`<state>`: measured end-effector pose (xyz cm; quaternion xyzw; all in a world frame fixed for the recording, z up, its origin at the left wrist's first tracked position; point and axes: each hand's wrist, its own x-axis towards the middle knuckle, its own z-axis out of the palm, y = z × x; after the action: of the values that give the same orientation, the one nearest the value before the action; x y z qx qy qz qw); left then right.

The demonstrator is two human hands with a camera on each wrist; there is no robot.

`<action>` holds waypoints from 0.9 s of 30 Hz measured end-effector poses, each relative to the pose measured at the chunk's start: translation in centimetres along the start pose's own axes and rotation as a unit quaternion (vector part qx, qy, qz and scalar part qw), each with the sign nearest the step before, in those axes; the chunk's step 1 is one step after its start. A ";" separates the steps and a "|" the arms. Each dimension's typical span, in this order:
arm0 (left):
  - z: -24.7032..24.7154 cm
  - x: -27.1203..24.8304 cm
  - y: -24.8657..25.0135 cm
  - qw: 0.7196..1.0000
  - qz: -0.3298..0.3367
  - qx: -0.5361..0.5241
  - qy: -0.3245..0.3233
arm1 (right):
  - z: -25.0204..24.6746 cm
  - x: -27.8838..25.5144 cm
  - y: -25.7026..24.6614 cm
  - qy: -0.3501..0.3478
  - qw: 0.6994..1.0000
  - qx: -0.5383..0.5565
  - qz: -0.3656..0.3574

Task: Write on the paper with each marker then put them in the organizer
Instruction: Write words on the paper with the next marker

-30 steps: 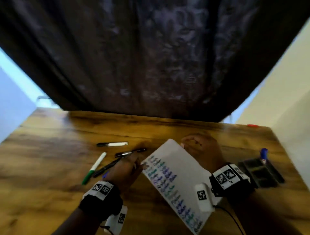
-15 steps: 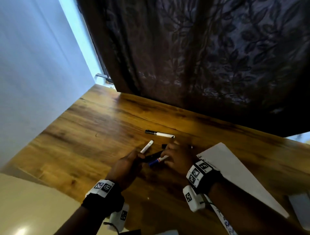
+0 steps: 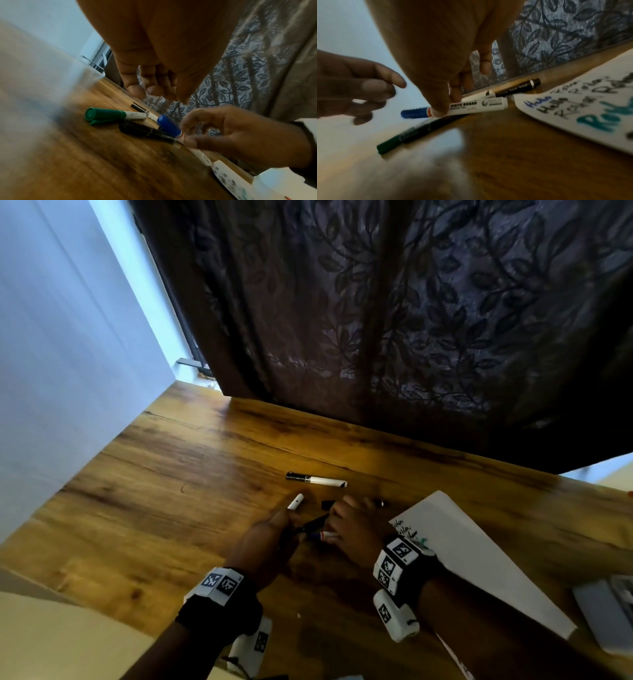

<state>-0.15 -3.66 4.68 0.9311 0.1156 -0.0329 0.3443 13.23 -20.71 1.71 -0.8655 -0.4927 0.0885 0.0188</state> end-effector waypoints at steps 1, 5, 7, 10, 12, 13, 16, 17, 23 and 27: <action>0.0 0.4 0.4 1.000 0.017 0.006 -0.004 | -0.4 -0.4 0.1 0.014 1.000 0.012 -0.001; 0.5 2.1 2.9 0.995 0.079 0.037 -0.044 | -3.4 -3.3 1.2 0.073 0.997 0.023 -0.013; 1.0 2.7 4.1 0.992 0.105 0.051 -0.052 | -4.9 -4.8 1.8 0.093 0.995 0.041 -0.015; 2.5 3.4 7.0 0.987 0.147 0.038 -0.054 | -7.0 -8.1 3.3 0.118 0.987 0.110 0.023; 3.4 3.5 8.7 0.987 0.153 0.012 -0.043 | -8.4 -10.3 4.2 0.130 0.975 0.173 0.059; 3.8 3.5 9.8 0.987 0.155 0.002 -0.036 | -9.0 -11.6 4.7 0.140 0.967 0.195 0.083; 5.0 3.9 12.7 0.984 0.171 -0.025 -0.045 | -10.2 -15.5 6.4 0.197 0.918 0.311 0.144; 5.3 4.0 13.7 0.982 0.179 -0.032 -0.056 | -10.3 -16.6 6.9 0.215 0.886 0.379 0.158; 7.4 4.0 20.4 0.951 0.278 -0.005 -0.133 | -10.1 -20.6 8.3 0.219 0.771 0.574 0.165; 8.4 3.3 22.9 0.939 0.279 -0.085 -0.182 | -9.8 -22.4 9.8 0.219 0.787 0.557 0.149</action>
<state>8.62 -25.35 12.35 0.8712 -0.2113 -0.0940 0.4330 12.06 -44.34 13.17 -0.7636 -0.2055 0.1569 0.5917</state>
